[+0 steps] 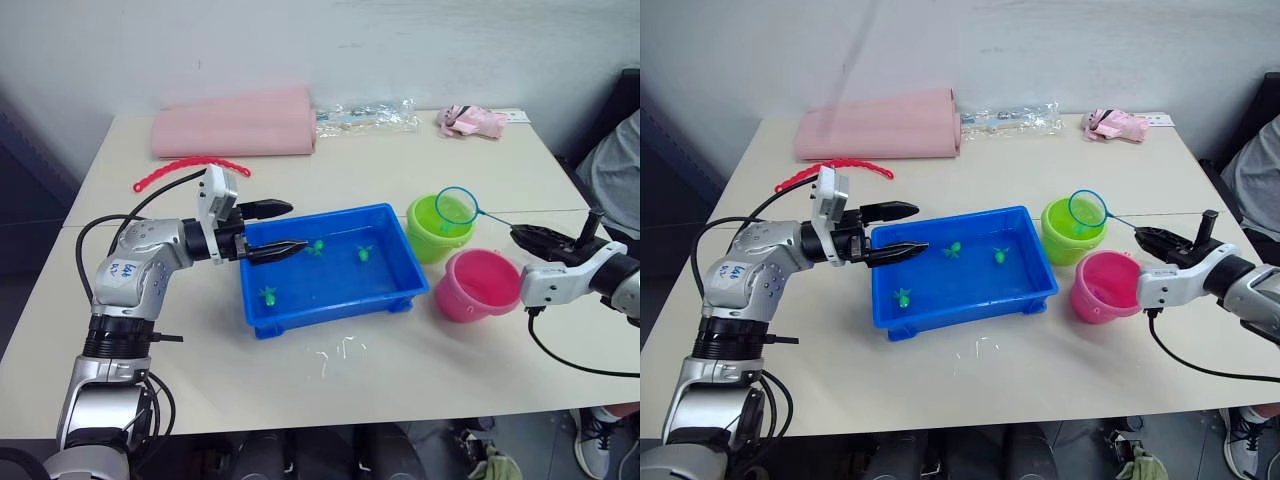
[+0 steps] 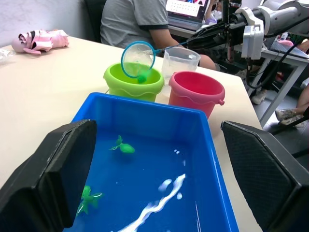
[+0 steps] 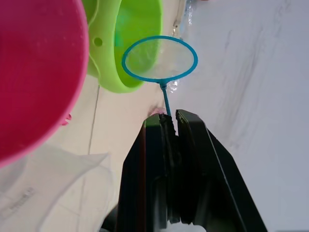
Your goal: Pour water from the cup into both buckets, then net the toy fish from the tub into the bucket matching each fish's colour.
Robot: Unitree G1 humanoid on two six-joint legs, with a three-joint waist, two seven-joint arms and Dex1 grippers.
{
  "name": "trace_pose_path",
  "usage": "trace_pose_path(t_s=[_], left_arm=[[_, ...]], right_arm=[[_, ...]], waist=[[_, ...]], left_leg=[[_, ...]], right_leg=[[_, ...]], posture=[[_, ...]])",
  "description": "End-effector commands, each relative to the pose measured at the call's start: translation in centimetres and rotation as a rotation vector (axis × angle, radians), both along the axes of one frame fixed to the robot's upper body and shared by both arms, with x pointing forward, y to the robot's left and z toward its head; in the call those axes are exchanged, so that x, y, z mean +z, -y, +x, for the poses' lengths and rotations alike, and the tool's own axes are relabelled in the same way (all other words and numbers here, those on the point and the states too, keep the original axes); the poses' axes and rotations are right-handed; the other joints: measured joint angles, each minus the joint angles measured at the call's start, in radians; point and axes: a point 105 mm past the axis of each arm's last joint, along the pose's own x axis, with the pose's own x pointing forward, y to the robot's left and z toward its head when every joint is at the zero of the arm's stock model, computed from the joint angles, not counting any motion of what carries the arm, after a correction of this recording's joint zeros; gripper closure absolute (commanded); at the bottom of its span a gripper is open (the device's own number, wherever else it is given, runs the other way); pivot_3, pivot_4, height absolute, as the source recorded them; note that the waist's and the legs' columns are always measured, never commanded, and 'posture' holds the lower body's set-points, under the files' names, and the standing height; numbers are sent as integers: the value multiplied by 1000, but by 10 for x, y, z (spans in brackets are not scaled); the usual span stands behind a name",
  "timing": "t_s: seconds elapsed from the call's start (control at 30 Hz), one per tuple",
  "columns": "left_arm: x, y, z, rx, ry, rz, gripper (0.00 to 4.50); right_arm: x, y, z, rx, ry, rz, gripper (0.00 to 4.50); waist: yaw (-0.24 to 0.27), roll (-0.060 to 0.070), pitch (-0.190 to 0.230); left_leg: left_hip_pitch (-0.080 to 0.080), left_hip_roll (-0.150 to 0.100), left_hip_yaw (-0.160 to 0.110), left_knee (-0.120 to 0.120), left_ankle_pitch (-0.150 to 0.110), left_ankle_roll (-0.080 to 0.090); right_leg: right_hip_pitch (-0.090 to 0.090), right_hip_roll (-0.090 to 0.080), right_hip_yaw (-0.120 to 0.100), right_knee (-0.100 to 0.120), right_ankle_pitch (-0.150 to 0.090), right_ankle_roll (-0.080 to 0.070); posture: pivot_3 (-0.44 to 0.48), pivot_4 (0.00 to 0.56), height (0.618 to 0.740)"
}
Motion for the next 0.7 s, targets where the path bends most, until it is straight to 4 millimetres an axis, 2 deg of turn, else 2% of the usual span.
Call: trace_pose_path(t_s=[0.03, 0.13, 0.2, 0.23, 0.3, 0.37, 0.43, 0.6, 0.7], left_arm=[[5, -1, -2, -7, 31, -7, 25], [5, -1, -2, -15, 33, -9, 25], [6, -3, -3, -24, 41, -14, 25], [7, -6, -4, -30, 47, -22, 25], [10, -15, -8, -40, 57, -40, 25], [11, -27, -10, -32, 63, -46, 25], [11, -39, -11, -6, 66, -41, 25], [12, -57, -11, 32, 95, -10, 25], [11, -62, -12, 40, 105, 8, 25]], right_arm=[[25, -3, 0, 42, 113, -68, 4500], [27, 0, 0, 39, 108, -12, 4500], [36, -6, -1, 56, 96, 177, 4500], [39, -16, -3, 80, 46, 317, 4500], [41, -41, -11, 158, -122, 570, 4500], [40, -63, -21, 191, -375, 846, 4500], [36, -83, -33, 183, -620, 992, 4500], [12, -109, -50, -3, -1017, 1123, 4500], [-1, -118, -52, -118, -1126, 1162, 4500]], waist=[[0, 0, 0], [-1, 0, 0], [-1, 0, 0], [0, 0, 0], [-1, 0, 0], [-2, 0, 0], [-1, 0, 0], [5, 0, 0], [6, 0, 0]], left_leg=[[0, 0, 0, 0, 0, 0], [0, 0, 0, 0, 0, 0], [0, 0, 0, 0, 0, 0], [0, 0, 0, 0, 0, 0], [0, 1, -1, 0, 0, 0], [0, 2, -2, 0, 0, 0], [0, 3, -4, 0, 0, 0], [0, 2, -7, 2, -1, 3], [0, 1, -12, 0, -2, 4]], right_leg=[[0, 0, 0, 0, 0, 0], [0, 0, 0, 0, 0, 0], [0, 0, 0, 0, 0, 0], [0, 1, 0, 0, 0, 0], [1, 1, 0, -1, 0, 0], [2, 3, -1, 0, 0, 0], [2, 4, -1, 2, 0, 0], [5, 0, -4, -3, 0, -1], [9, -10, -6, -9, 2, -3]], posture=[[0, 150, 740], [0, 150, 740], [0, 150, 740], [0, 150, 740], [0, 150, 740], [0, 150, 740], [0, 150, 740], [0, 150, 740], [0, 150, 740]])
